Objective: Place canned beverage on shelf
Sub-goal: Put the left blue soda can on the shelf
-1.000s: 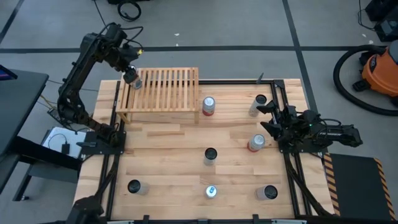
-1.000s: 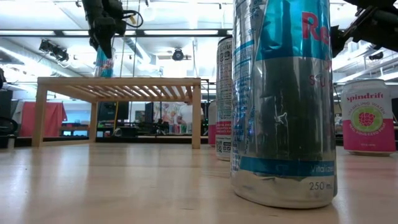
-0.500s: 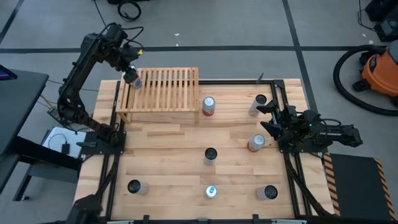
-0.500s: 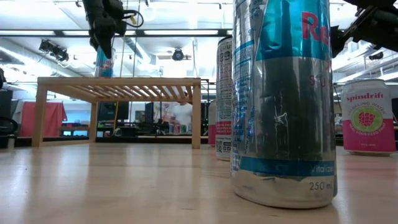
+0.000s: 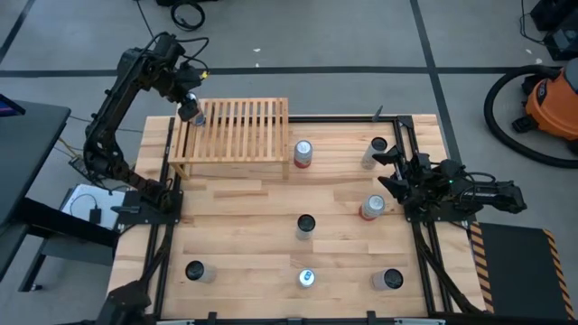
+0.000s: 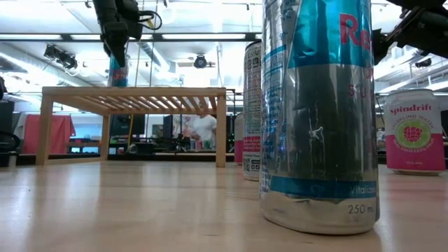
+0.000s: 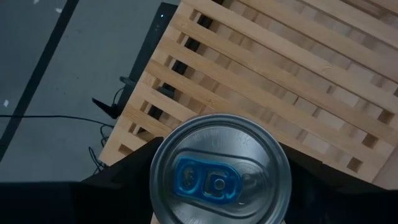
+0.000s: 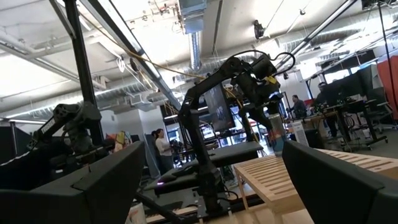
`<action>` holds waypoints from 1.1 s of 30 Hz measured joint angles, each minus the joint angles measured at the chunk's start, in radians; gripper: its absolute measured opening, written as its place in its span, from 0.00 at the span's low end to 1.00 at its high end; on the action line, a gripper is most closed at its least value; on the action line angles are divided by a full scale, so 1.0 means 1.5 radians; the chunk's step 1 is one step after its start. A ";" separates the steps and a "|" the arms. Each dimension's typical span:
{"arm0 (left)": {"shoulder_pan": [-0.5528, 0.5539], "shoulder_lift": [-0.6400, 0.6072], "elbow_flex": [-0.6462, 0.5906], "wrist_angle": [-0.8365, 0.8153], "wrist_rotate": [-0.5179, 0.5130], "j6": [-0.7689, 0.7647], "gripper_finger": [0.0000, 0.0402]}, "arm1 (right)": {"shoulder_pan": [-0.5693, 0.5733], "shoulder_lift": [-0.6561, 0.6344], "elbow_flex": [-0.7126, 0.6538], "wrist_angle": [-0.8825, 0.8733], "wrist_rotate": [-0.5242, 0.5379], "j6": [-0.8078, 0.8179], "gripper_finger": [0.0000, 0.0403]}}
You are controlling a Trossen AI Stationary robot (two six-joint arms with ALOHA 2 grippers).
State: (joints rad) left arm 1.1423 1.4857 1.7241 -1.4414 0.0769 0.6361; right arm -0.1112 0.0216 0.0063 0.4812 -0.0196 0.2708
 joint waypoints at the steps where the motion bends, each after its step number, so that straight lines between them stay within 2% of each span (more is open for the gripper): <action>1: 0.000 0.000 0.000 0.000 0.000 0.000 0.66 | 0.000 0.000 0.000 -0.002 0.000 0.001 0.97; 6: -0.001 0.000 0.000 0.000 0.002 -0.021 0.66 | 0.000 0.000 0.000 -0.004 0.000 0.017 0.97; 14: -0.001 0.000 0.000 0.003 0.018 -0.032 0.71 | 0.000 0.000 0.000 -0.004 0.000 0.017 0.97; 22: -0.001 -0.002 0.000 0.022 -0.014 -0.032 0.75 | 0.000 0.000 0.000 -0.004 0.000 0.009 0.97; 33: -0.001 -0.066 0.001 0.095 0.022 -0.039 0.75 | 0.000 0.000 0.000 -0.008 0.009 -0.008 0.97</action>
State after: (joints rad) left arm 1.1408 1.3862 1.7252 -1.2984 0.1099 0.5775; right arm -0.1112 0.0216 0.0063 0.4694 -0.0056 0.2589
